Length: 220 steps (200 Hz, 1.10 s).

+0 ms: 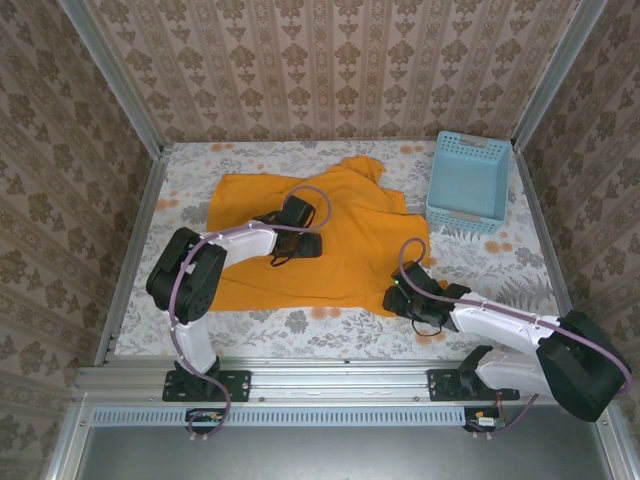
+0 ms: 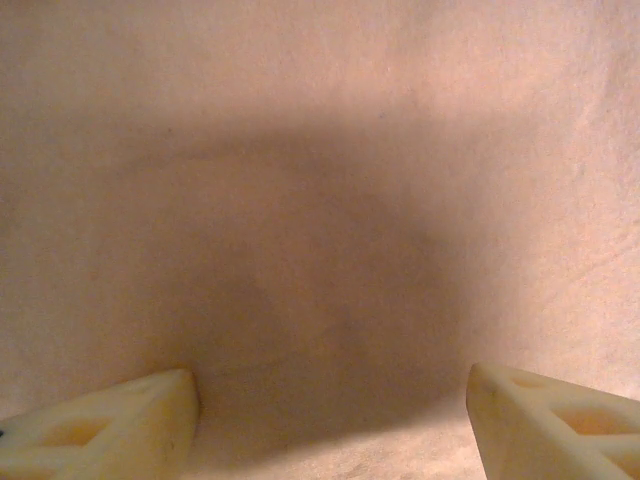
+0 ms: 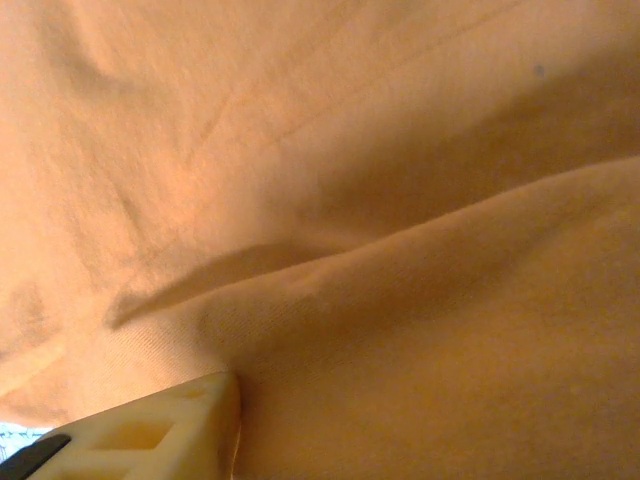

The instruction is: Fold the inside-out t-shirt

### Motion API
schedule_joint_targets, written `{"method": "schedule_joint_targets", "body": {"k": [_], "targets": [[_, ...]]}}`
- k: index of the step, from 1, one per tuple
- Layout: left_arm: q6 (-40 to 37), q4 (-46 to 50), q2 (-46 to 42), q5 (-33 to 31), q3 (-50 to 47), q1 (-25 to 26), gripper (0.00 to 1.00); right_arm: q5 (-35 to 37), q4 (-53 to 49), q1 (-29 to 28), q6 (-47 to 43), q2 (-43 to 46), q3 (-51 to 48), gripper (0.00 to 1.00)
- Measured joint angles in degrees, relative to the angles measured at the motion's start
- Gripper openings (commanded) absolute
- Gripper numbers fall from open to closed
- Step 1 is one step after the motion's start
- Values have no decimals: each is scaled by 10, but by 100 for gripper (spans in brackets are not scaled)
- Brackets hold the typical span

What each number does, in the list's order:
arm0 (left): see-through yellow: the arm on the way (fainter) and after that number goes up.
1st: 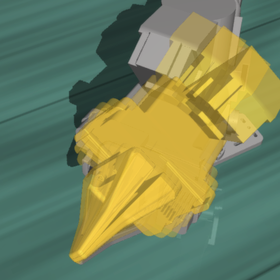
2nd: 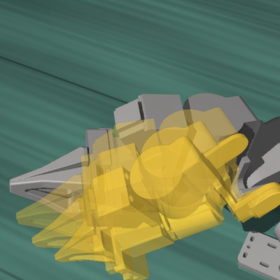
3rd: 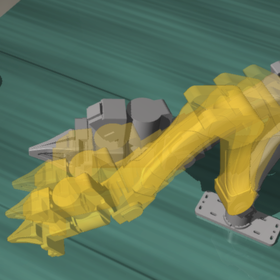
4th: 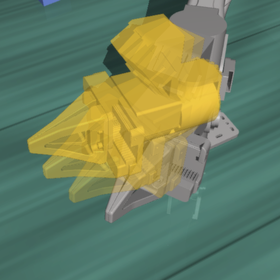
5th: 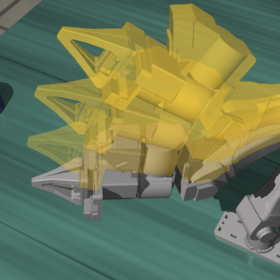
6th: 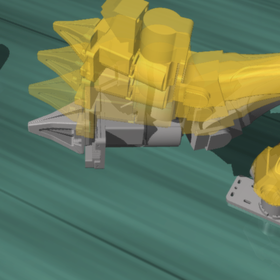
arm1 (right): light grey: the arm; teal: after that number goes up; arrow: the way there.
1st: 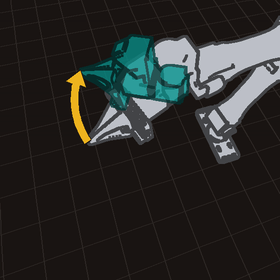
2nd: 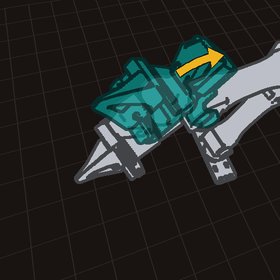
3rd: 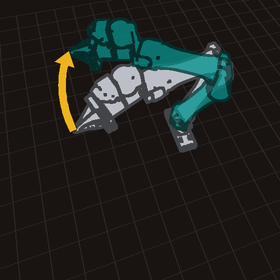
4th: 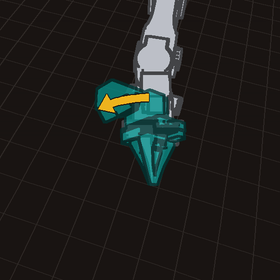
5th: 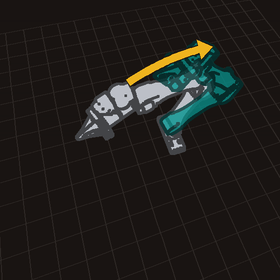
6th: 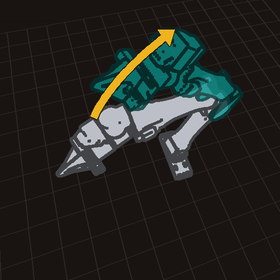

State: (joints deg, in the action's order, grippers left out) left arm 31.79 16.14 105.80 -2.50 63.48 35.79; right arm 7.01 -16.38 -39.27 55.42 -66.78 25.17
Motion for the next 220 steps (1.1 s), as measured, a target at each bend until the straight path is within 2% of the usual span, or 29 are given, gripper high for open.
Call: {"method": "schedule_joint_targets", "body": {"k": [26,68,111,137,158,200,220], "targets": [[7,-1,10,-12,10,-9,74,16,-38,-38,57,19,-2,50],[16,-4,32,-22,37,-30,74,20,-35,-76,126,63,-33,50],[16,-6,39,-25,47,-43,75,3,-8,-92,149,52,-34,38],[16,-3,41,-26,53,-55,76,1,-32,-125,156,44,-19,28],[16,1,44,-28,58,-68,76,-2,-41,-139,158,43,-19,25],[16,13,47,-36,72,-73,77,26,-124,-138,144,58,19,30],[16,21,43,-40,71,-68,77,50,-165,-104,122,102,39,36]]}}
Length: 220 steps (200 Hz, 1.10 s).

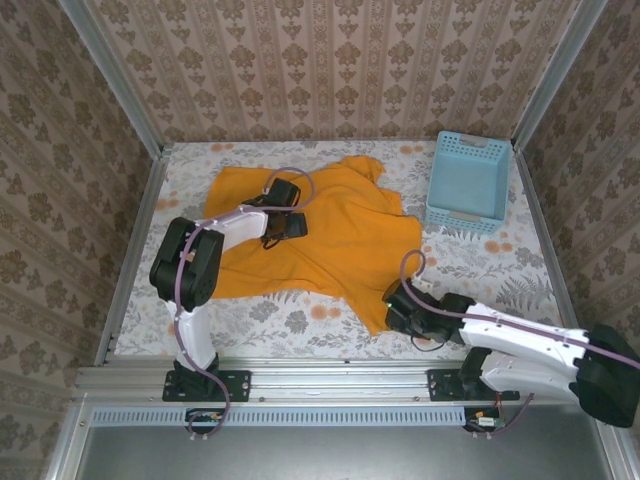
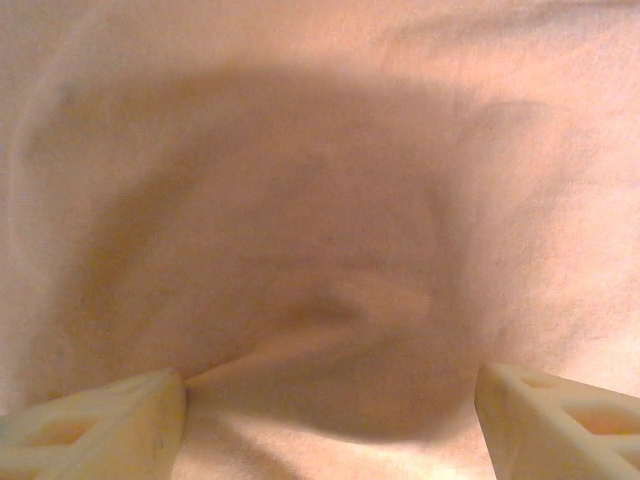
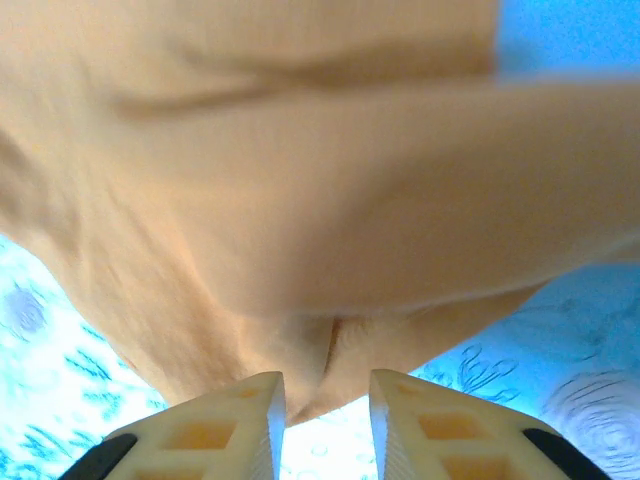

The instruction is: Fold the inside-out t-shirt

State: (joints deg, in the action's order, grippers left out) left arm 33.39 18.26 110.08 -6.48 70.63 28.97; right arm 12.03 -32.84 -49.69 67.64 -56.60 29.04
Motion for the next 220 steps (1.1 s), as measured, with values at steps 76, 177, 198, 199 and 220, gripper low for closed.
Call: {"method": "schedule_joint_targets", "body": {"k": [76,177,198,199,220], "targets": [[-10,28,-161,-39,-75,94,78,-3,-44,198,-106,56,-9,41],[-50,6,-143,-62,-139,257,77,-36,-20,217,-89,35,-61,22],[-81,-12,-162,-72,-151,312,77,-37,-22,217,-92,39,-58,29],[-82,-13,-162,-73,-151,314,78,-37,-22,217,-93,39,-57,29],[-126,-34,-183,-78,-155,386,78,-35,-28,217,-103,39,-39,32]]}}
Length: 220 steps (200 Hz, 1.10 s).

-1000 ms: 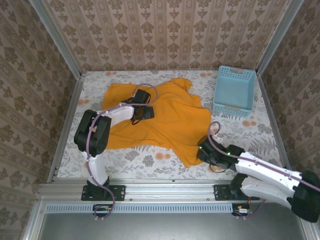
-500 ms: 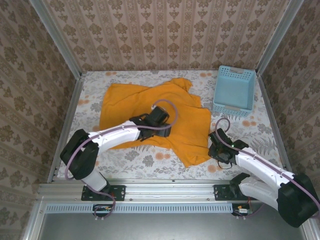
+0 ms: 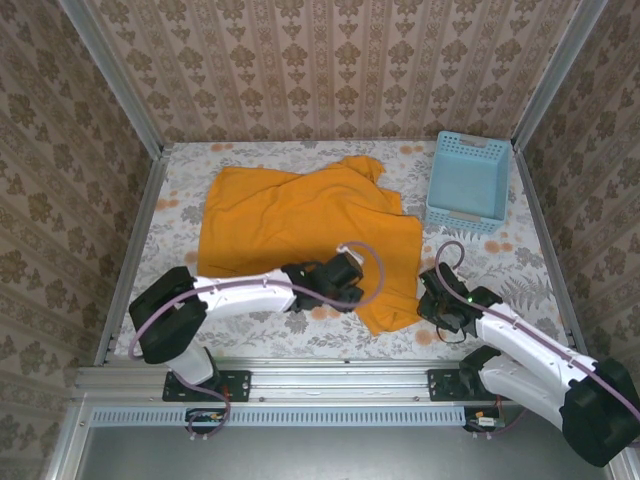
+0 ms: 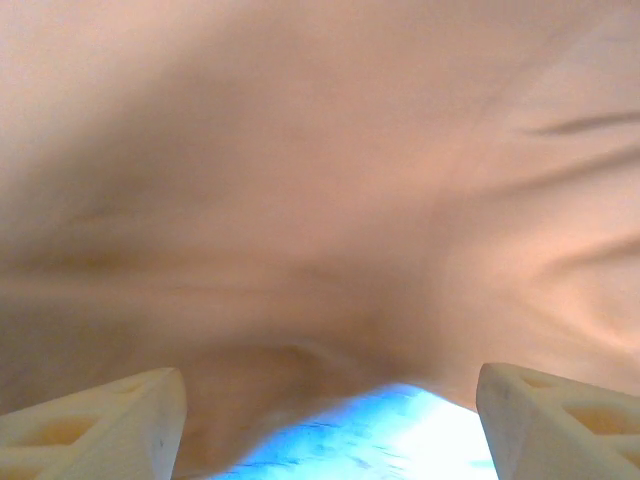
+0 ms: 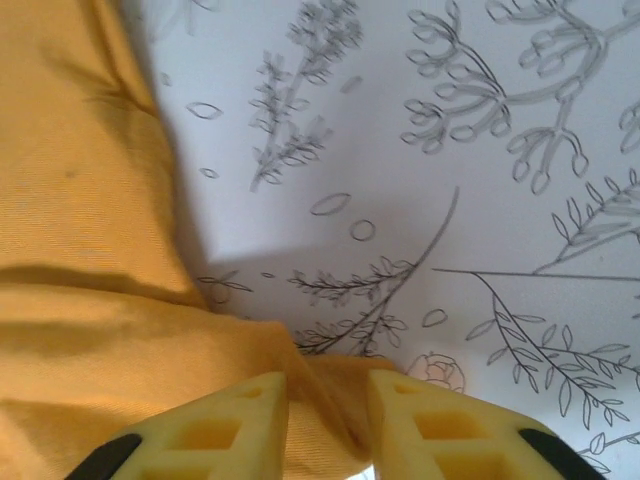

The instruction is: Fold the inside-out t-shirt

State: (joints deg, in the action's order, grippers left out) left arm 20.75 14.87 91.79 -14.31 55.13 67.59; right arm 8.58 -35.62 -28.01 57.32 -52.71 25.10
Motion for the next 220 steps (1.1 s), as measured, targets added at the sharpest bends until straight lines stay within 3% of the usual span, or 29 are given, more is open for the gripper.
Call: {"method": "schedule_joint_targets", "body": {"k": [32,99,130,177,220], "targets": [[-57,-26,5,18,0,64,78,0,1,0,-9,-1,14,34],[-105,-39,96,94,28,72,71,-3,10,0,-17,-32,15,38],[-110,-39,125,108,39,77,58,-5,23,1,-21,-69,15,26],[-102,-45,124,98,36,78,22,-8,33,15,-35,-90,20,2],[-98,-51,83,85,-5,79,0,-7,33,44,-49,-90,28,0]]}}
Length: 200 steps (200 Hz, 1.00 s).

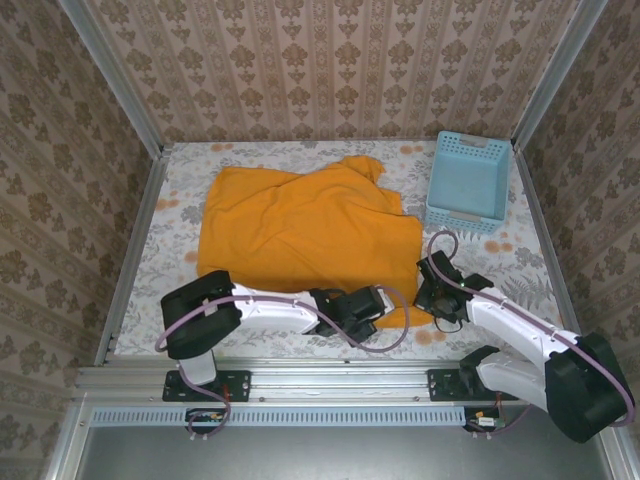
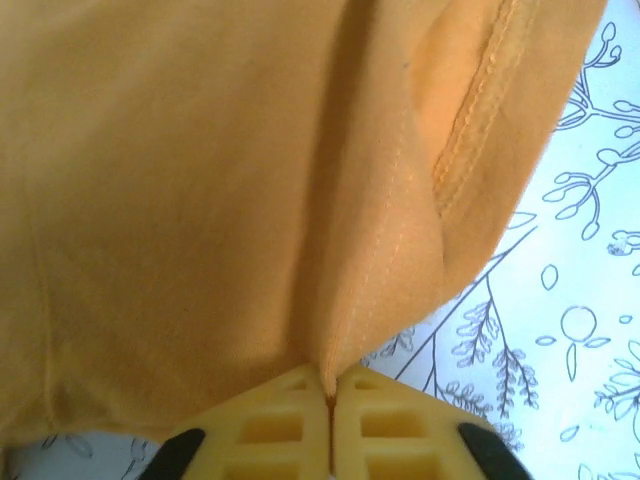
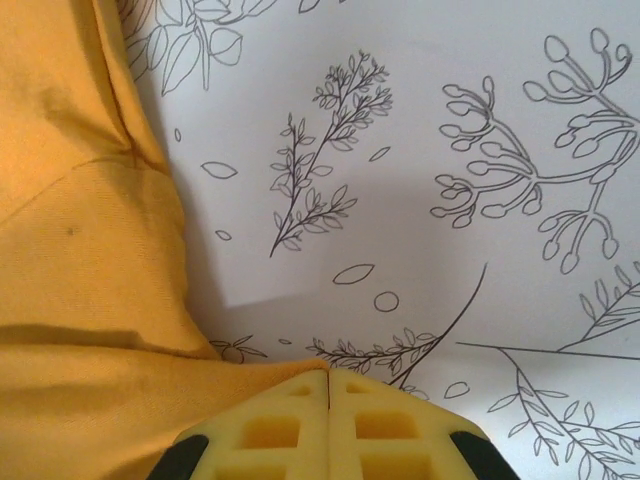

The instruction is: Fold the inside-out t-shirt

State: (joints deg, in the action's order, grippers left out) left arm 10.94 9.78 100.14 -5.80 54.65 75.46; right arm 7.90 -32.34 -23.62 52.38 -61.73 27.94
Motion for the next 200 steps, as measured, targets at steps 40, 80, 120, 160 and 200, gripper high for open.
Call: {"method": "schedule_joint_targets", "body": {"k": [40,80,120,160,200], "targets": [[-4,0,-23,-5,-9,18,20,0,-9,7,-10,15,3,12],[-6,0,-30,0,-16,29,55,2,-26,10,-12,44,4,36],[3,0,-78,-18,-38,1,62,-7,-40,-5,9,94,-5,45],[59,5,-162,-64,-82,-94,66,-8,-42,-36,34,76,-23,44],[202,116,-290,-140,-141,-259,74,-9,-33,-50,44,37,-23,35]]}}
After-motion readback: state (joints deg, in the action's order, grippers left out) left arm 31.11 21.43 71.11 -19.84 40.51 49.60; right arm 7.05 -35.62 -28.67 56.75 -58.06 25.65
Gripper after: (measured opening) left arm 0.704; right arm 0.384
